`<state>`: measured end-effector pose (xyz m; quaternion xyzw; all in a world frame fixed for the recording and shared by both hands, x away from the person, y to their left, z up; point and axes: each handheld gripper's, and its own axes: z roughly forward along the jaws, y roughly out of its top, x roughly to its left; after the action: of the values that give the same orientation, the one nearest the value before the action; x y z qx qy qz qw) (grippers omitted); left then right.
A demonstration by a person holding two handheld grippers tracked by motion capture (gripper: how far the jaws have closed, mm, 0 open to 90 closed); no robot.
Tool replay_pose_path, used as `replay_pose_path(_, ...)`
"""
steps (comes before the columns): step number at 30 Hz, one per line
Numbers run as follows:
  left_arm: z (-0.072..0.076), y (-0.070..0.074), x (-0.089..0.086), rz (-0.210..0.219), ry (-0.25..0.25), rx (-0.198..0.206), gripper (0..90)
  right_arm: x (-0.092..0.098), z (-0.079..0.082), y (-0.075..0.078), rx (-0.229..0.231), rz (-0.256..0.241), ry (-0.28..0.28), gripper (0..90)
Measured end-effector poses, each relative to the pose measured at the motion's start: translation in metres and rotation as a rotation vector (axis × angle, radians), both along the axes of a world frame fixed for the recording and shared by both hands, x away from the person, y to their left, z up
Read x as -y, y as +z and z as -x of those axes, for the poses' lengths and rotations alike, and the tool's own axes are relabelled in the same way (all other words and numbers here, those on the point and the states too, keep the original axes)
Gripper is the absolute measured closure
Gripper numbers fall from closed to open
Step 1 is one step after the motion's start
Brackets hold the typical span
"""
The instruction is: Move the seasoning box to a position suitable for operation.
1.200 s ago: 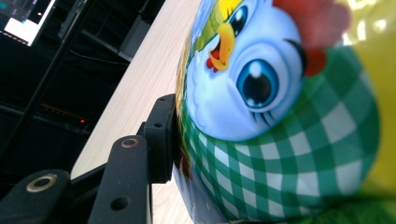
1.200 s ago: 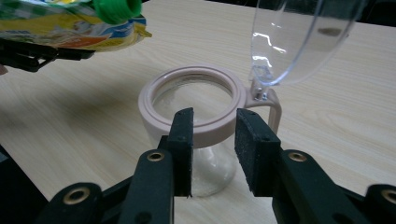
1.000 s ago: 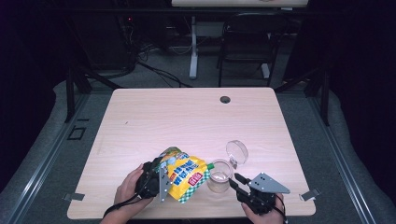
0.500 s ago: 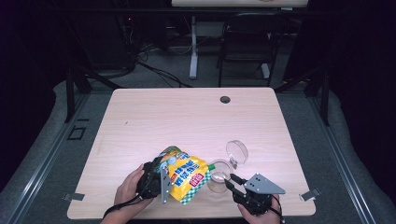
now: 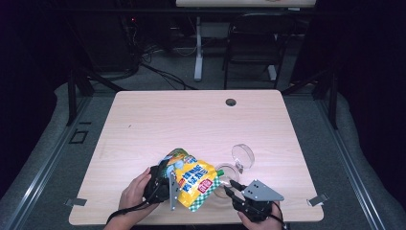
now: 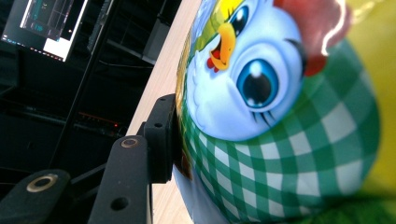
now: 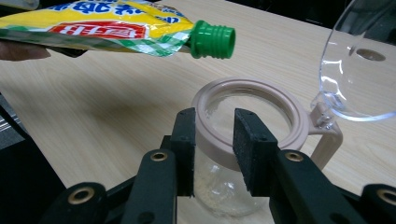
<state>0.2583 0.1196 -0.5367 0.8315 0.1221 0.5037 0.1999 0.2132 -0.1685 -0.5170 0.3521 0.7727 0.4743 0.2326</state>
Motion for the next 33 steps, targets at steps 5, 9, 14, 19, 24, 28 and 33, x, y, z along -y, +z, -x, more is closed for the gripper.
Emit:
replay_pose_path(5, -0.001, 0.002, 0.001, -0.033, 0.002, 0.012, 55.9, -0.002, 0.001, 0.0, 0.004, -0.002, 0.008, 69.7)
replay_pose_path(9, -0.001, 0.002, 0.003, -0.069, -0.002, 0.025, 55.9, -0.002, 0.0, 0.0, 0.002, 0.0, 0.013, 69.6)
replay_pose_path(14, -0.001, 0.001, 0.003, -0.096, -0.008, 0.044, 55.9, -0.004, 0.0, 0.0, 0.004, -0.004, 0.014, 69.5)
replay_pose_path(19, -0.003, 0.0, 0.004, -0.12, -0.012, 0.057, 55.9, -0.005, 0.0, -0.001, 0.001, -0.001, 0.018, 69.5)
replay_pose_path(24, -0.003, -0.002, 0.007, -0.152, -0.017, 0.081, 56.0, -0.006, 0.0, -0.002, 0.002, 0.001, 0.018, 69.5)
replay_pose_path(28, -0.003, -0.002, 0.009, -0.155, -0.022, 0.085, 56.0, -0.008, -0.001, -0.002, -0.004, 0.006, 0.026, 69.5)
replay_pose_path(33, -0.003, -0.002, 0.009, -0.167, -0.028, 0.1, 56.0, -0.011, -0.001, -0.003, -0.001, 0.015, 0.032, 69.5)
